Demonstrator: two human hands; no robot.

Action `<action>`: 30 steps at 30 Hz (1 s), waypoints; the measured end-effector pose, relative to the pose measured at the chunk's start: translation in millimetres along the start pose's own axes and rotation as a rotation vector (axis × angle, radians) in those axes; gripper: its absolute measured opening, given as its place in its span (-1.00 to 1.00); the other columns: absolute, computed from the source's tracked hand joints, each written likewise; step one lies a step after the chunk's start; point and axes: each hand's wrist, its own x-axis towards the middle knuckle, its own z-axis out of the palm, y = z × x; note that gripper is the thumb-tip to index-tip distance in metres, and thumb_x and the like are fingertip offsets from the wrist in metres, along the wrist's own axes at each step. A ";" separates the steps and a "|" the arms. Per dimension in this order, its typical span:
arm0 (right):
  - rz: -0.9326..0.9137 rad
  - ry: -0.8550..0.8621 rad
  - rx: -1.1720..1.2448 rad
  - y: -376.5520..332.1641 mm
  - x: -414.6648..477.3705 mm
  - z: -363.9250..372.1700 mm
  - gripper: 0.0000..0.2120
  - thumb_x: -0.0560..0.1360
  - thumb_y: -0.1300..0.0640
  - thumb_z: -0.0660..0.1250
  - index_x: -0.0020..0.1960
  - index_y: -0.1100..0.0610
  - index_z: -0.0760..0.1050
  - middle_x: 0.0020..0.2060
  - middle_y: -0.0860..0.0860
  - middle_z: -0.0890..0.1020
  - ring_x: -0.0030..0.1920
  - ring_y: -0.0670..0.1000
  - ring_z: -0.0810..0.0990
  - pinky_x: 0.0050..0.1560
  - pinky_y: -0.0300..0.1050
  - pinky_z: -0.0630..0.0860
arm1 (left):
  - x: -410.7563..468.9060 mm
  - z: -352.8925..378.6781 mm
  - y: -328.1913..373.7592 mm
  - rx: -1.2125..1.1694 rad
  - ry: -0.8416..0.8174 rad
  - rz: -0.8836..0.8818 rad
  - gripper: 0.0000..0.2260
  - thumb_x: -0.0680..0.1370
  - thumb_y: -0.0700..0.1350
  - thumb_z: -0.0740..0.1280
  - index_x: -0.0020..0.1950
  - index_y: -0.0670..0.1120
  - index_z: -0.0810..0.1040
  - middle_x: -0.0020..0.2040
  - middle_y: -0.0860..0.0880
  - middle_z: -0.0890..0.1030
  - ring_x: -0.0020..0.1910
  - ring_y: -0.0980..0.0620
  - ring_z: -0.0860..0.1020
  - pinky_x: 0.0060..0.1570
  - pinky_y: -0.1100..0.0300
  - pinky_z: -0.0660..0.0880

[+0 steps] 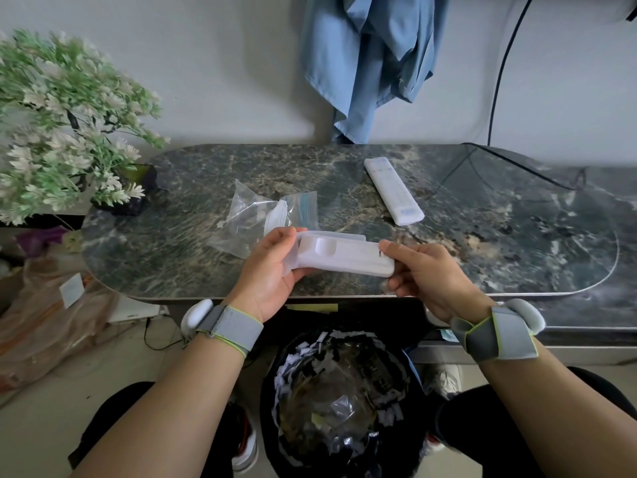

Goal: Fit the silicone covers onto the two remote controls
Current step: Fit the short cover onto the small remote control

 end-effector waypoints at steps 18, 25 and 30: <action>-0.132 0.067 0.029 -1.2 -0.4 -3.6 -0.75 0.49 0.12 0.40 -0.23 0.31 0.58 -0.50 0.08 0.55 -0.57 -0.02 0.53 -0.59 -0.26 0.45 | -3.1 0.3 5.1 -0.077 -0.044 0.008 -0.82 0.62 -0.20 0.17 0.08 -0.16 0.55 0.13 -0.15 0.64 0.00 -0.03 0.64 -0.15 0.13 0.60; -0.157 0.063 0.054 3.2 0.3 -2.9 -0.77 0.51 0.13 0.39 -0.21 0.30 0.58 -0.49 0.12 0.55 -0.55 -0.03 0.55 -0.55 -0.26 0.48 | -4.7 -0.2 9.1 -0.087 -0.054 0.000 -0.75 0.62 -0.13 0.16 0.22 -0.19 0.51 0.25 -0.16 0.58 0.16 -0.07 0.58 0.06 0.05 0.54; -0.223 0.013 0.017 7.6 0.8 -0.1 -0.79 0.52 0.15 0.35 -0.15 0.31 0.58 -0.47 0.13 0.58 -0.49 0.00 0.61 -0.46 -0.23 0.56 | -7.3 1.9 6.6 -0.014 -0.063 -0.032 -0.70 0.61 -0.13 0.20 0.28 -0.23 0.49 0.21 -0.18 0.59 0.11 -0.08 0.57 -0.05 0.14 0.59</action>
